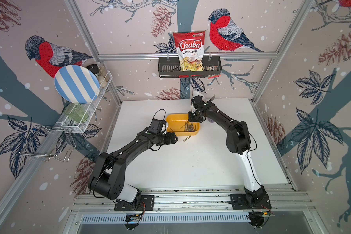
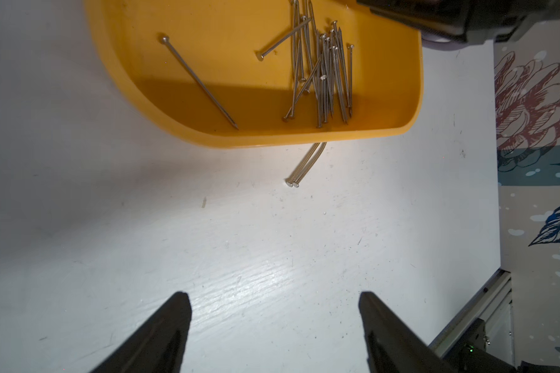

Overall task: Put the nails on the desktop into the storage box
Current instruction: Place the nail in the storage box, then adjust the nail at the center of the board.

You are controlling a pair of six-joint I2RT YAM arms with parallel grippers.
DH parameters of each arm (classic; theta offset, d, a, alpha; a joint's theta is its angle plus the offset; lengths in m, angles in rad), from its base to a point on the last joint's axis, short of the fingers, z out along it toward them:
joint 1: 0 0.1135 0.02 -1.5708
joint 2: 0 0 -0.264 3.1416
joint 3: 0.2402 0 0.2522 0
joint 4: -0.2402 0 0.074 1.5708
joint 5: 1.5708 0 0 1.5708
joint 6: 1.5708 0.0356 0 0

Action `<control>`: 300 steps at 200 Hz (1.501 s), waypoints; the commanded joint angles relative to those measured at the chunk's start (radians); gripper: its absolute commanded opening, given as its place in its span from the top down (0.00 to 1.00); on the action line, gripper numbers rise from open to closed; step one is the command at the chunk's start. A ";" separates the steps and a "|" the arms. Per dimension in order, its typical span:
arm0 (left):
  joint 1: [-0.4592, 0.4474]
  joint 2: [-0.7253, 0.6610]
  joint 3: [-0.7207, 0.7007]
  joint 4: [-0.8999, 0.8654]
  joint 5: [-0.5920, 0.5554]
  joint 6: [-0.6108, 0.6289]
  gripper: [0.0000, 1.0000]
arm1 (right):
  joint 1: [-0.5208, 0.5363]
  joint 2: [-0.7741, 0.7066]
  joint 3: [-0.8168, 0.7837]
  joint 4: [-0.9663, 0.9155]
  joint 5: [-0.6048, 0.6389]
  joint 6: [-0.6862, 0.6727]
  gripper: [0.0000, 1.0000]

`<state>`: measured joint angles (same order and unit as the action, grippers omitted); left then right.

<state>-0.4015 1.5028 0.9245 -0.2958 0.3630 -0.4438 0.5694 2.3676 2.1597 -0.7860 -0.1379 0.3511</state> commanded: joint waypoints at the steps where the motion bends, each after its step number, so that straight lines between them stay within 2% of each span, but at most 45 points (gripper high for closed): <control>1: -0.041 0.021 0.021 0.023 -0.035 0.079 0.22 | 0.010 -0.064 -0.003 -0.044 0.037 -0.007 0.65; 31: -0.110 0.105 0.067 0.025 -0.066 0.139 0.40 | 0.003 -0.188 -0.119 -0.023 0.023 0.014 0.64; 47: -0.135 0.162 0.082 0.040 -0.098 0.164 0.44 | -0.014 -0.273 -0.221 0.026 -0.013 0.029 0.64; 64: -0.156 0.218 0.131 0.043 -0.115 0.166 0.56 | -0.023 -0.391 -0.340 0.106 -0.039 0.044 0.64; 94: -0.206 0.293 0.210 0.024 -0.161 0.187 0.57 | -0.031 -0.571 -0.504 0.209 -0.035 0.054 0.64; 121: -0.221 0.351 0.272 -0.022 -0.214 0.215 0.57 | -0.060 -0.655 -0.592 0.249 -0.075 0.094 0.64; 161: -0.221 0.416 0.339 -0.060 -0.264 0.255 0.60 | -0.092 -0.700 -0.643 0.242 -0.098 0.093 0.64; 208: -0.223 0.466 0.377 -0.071 -0.263 0.282 0.65 | -0.101 -0.737 -0.702 0.259 -0.108 0.103 0.63; 237: -0.231 0.484 0.372 -0.071 -0.265 0.289 0.67 | -0.102 -0.736 -0.698 0.258 -0.112 0.101 0.63; 300: -0.238 0.487 0.332 -0.075 -0.279 0.296 0.80 | -0.102 -0.729 -0.710 0.280 -0.132 0.127 0.63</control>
<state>-0.6327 1.9862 1.2778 -0.3248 0.0929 -0.1577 0.4667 1.6379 1.4548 -0.5465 -0.2520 0.4545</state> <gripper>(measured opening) 0.217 0.370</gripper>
